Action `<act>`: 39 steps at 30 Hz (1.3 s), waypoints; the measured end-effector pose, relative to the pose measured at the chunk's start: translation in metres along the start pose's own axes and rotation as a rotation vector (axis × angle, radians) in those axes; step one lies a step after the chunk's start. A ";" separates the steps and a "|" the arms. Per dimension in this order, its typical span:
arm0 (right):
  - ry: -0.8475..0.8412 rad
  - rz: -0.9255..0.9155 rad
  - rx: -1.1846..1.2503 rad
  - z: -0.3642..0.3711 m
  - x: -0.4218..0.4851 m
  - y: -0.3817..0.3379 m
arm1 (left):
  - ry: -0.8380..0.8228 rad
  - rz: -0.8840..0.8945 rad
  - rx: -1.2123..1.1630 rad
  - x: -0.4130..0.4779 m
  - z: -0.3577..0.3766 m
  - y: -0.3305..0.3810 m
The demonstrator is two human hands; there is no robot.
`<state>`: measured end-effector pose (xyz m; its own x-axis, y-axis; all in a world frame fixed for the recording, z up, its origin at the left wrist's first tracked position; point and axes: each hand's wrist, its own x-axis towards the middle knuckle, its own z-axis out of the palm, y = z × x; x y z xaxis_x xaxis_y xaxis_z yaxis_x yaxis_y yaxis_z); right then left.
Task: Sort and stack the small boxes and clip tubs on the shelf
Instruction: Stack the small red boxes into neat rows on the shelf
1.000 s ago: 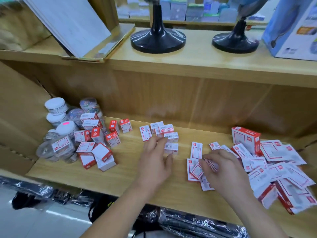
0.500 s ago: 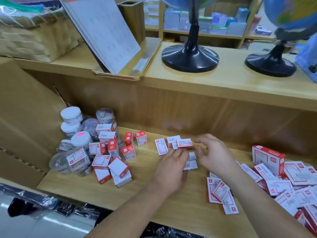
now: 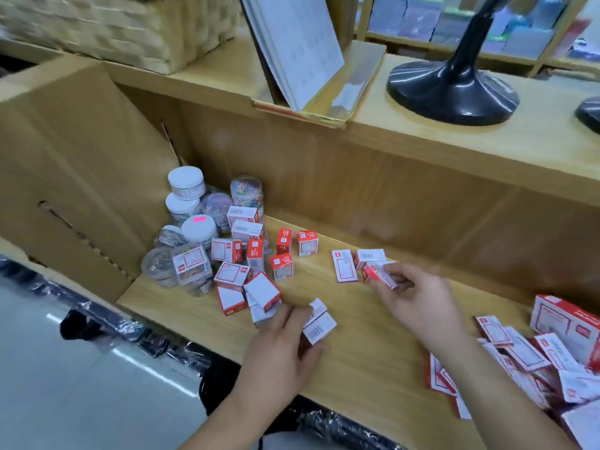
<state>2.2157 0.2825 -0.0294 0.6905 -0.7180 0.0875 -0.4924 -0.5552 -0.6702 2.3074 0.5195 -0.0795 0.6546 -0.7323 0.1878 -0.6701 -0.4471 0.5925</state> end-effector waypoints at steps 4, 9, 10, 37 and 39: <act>-0.104 0.030 0.000 0.009 -0.026 0.000 | 0.052 0.015 -0.088 -0.011 0.000 0.003; -0.055 -0.018 -0.368 0.011 -0.035 0.014 | 0.062 0.014 0.078 -0.007 -0.004 0.005; -0.017 -0.065 -0.398 0.012 -0.036 0.016 | 0.069 0.014 0.121 -0.005 -0.006 0.006; -0.253 -0.066 -0.332 0.014 0.045 0.012 | 0.050 -0.095 -0.091 -0.002 0.010 0.002; -0.191 -0.072 -0.287 0.012 0.039 0.010 | 0.074 -0.130 -0.105 -0.004 0.007 0.000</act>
<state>2.2439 0.2543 -0.0413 0.8021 -0.5965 -0.0307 -0.5492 -0.7163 -0.4305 2.3020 0.5191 -0.0855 0.7598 -0.6302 0.1596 -0.5409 -0.4766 0.6931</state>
